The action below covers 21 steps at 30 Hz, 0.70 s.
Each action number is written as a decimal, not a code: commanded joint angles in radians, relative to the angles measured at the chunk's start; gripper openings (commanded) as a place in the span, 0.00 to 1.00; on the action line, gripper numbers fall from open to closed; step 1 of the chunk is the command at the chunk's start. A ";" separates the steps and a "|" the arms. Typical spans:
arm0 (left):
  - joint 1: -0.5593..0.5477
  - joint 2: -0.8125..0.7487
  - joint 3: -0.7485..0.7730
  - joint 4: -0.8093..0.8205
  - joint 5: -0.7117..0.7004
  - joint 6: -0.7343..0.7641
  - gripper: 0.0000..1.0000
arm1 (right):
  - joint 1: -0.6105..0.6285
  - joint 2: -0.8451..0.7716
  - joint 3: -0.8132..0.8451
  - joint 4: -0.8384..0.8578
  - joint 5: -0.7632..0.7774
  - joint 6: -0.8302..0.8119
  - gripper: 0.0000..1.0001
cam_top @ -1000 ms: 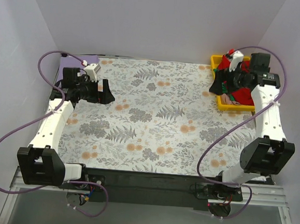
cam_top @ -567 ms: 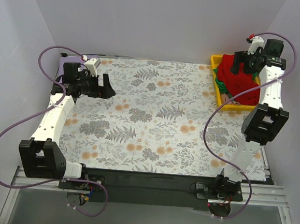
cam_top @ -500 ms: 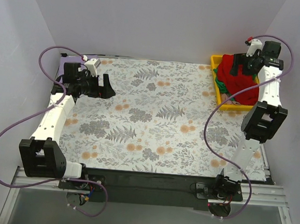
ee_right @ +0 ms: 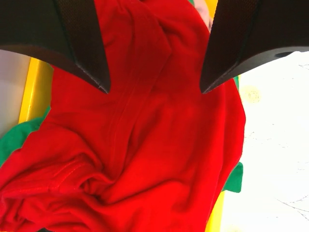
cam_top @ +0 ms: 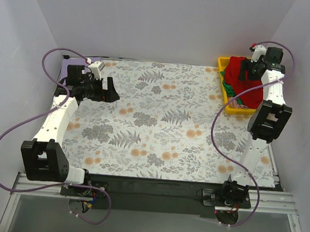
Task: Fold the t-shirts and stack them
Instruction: Grab the tshirt from the pile
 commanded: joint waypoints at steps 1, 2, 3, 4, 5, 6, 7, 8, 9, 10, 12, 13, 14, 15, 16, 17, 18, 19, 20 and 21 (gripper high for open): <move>0.004 0.009 0.024 0.000 -0.004 0.001 0.93 | -0.006 0.006 0.039 0.043 0.016 -0.016 0.78; 0.002 0.012 0.029 -0.001 -0.004 0.000 0.93 | -0.006 0.008 0.034 0.043 0.019 -0.021 0.77; 0.002 0.014 0.032 0.000 -0.002 0.000 0.93 | -0.006 0.009 0.029 0.043 0.022 -0.021 0.76; 0.004 0.015 0.036 -0.001 -0.001 0.000 0.93 | -0.008 0.009 0.020 0.043 0.028 -0.021 0.76; 0.004 0.016 0.038 -0.001 -0.001 -0.002 0.93 | -0.008 0.009 0.017 0.043 0.030 -0.021 0.76; 0.002 0.016 0.041 -0.003 0.001 -0.002 0.93 | -0.009 0.013 0.014 0.043 0.030 -0.021 0.76; 0.004 0.017 0.039 -0.005 0.002 0.000 0.93 | -0.012 0.013 0.011 0.042 0.031 -0.021 0.76; 0.002 0.016 0.041 -0.006 0.002 0.000 0.93 | -0.014 0.016 0.009 0.043 0.031 -0.021 0.75; 0.002 0.012 0.040 -0.006 0.001 0.000 0.93 | -0.016 0.016 0.008 0.042 0.033 -0.021 0.73; 0.004 0.011 0.039 -0.008 0.002 0.000 0.93 | -0.019 0.017 0.008 0.042 0.036 -0.023 0.70; 0.002 0.012 0.038 -0.006 0.002 0.001 0.93 | -0.022 0.020 0.003 0.040 0.038 -0.024 0.61; 0.004 0.015 0.036 -0.006 0.004 0.001 0.94 | -0.023 0.022 0.003 0.040 0.039 -0.027 0.58; 0.004 0.017 0.039 -0.006 0.004 0.000 0.93 | -0.023 0.023 0.002 0.037 0.039 -0.029 0.50; 0.002 0.019 0.041 -0.005 0.002 0.001 0.93 | -0.025 0.022 -0.001 0.036 0.039 -0.030 0.48; 0.004 0.020 0.041 -0.005 0.002 0.000 0.93 | -0.025 0.020 -0.006 0.033 0.035 -0.033 0.48; 0.002 0.023 0.046 -0.005 0.001 -0.002 0.94 | -0.026 0.019 -0.009 0.025 0.034 -0.033 0.49; 0.002 0.025 0.046 -0.005 0.002 -0.002 0.93 | -0.026 0.016 -0.020 0.022 0.034 -0.033 0.51; 0.004 0.025 0.047 -0.005 0.005 -0.002 0.93 | -0.026 0.014 -0.024 0.022 0.031 -0.033 0.51; 0.004 0.028 0.049 -0.005 0.011 -0.005 0.93 | -0.026 0.011 -0.030 0.019 0.031 -0.035 0.52; 0.004 0.029 0.049 -0.003 0.013 -0.005 0.93 | -0.026 0.011 -0.040 0.019 0.030 -0.035 0.52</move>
